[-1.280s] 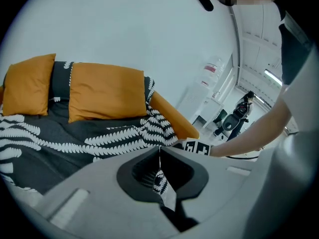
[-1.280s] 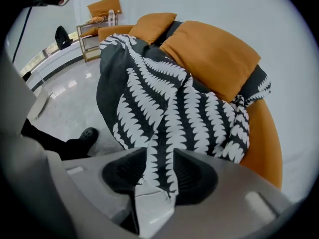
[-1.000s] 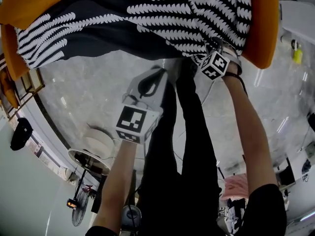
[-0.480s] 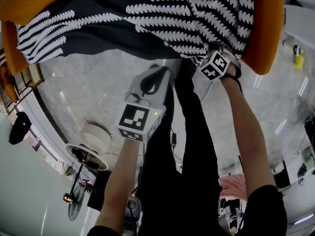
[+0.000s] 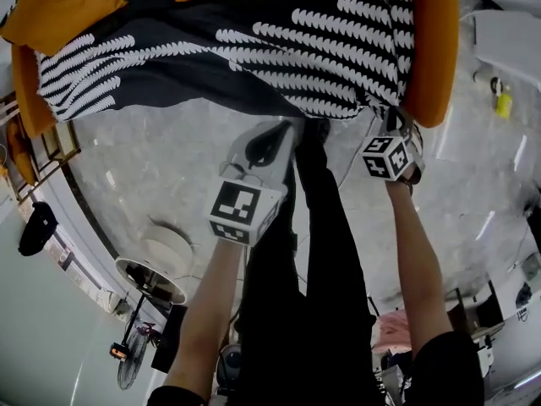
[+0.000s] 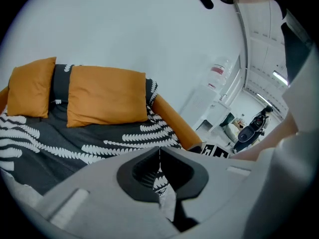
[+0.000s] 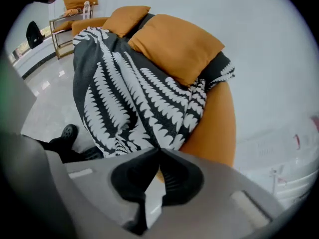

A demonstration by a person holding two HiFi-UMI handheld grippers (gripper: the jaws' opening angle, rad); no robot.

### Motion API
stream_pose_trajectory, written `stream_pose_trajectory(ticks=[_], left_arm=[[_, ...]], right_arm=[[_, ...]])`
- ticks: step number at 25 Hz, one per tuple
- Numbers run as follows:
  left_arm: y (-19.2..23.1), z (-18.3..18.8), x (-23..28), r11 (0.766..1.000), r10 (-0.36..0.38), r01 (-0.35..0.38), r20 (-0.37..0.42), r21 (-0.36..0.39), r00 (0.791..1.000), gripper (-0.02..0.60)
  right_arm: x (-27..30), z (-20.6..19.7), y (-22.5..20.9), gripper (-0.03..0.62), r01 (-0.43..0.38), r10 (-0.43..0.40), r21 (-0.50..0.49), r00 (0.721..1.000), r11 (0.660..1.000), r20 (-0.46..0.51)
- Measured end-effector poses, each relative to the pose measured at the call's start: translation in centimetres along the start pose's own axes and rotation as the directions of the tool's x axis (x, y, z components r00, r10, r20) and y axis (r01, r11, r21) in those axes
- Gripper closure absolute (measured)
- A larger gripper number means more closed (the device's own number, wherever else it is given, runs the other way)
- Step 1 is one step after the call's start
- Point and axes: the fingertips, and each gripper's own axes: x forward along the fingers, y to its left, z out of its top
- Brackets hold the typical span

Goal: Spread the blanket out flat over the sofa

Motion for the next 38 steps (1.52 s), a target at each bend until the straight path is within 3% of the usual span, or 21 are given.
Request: stream_pose_trajectory(ticks=[8,13,17,22,28,32,37,38], left_arm=[[-1.9,0.3,0.1,1.0,-0.005,0.005,-0.012,0.023,1.0,0.568],[-2.2,0.1,-0.4,1.0,0.001,0.0,-0.02,0.022,1.0,0.568],[-1.1,0.2,-1.1,1.0,0.013,-0.013,-0.027,0.021,1.0,0.568],[1.8,-1.7,-1.6,0.997,0.073,-0.073,-0.053,0.014,0.996,0.568],[8.0,-3.7,-4.1,0.987,0.16,-0.161,-0.082,-0.001,0.984,0.568],[13.1,-6.2,-6.0,0.981,0.192,-0.185,-0.139,0.06,0.972,0.566],[21.0,-8.4,-8.9,0.983,0.168,-0.15,-0.188,0.107,0.968,0.566],[22.6,-8.8,-9.5,0.984,0.158,-0.139,-0.196,0.109,0.968,0.543]], right_arm=[[-0.3,-2.5,-4.8,0.583,0.124,-0.123,0.012,0.992,0.992,-0.022],[-0.2,-2.4,-4.3,0.579,0.143,-0.142,0.033,0.99,0.989,-0.015],[-0.5,-1.6,-4.5,0.534,0.147,-0.146,0.08,0.989,0.986,-0.013],[-0.8,-1.2,-3.7,0.512,0.144,-0.146,0.129,0.989,0.981,0.009],[-2.4,4.6,2.2,0.511,0.04,-0.05,0.09,0.993,0.995,0.106],[-4.0,9.9,6.8,0.511,-0.015,-0.004,0.131,0.989,0.991,0.145],[-4.5,18.0,13.9,0.511,-0.096,0.06,0.226,0.985,0.969,0.164],[-4.6,19.7,15.5,0.511,-0.113,0.075,0.229,0.983,0.967,0.169]])
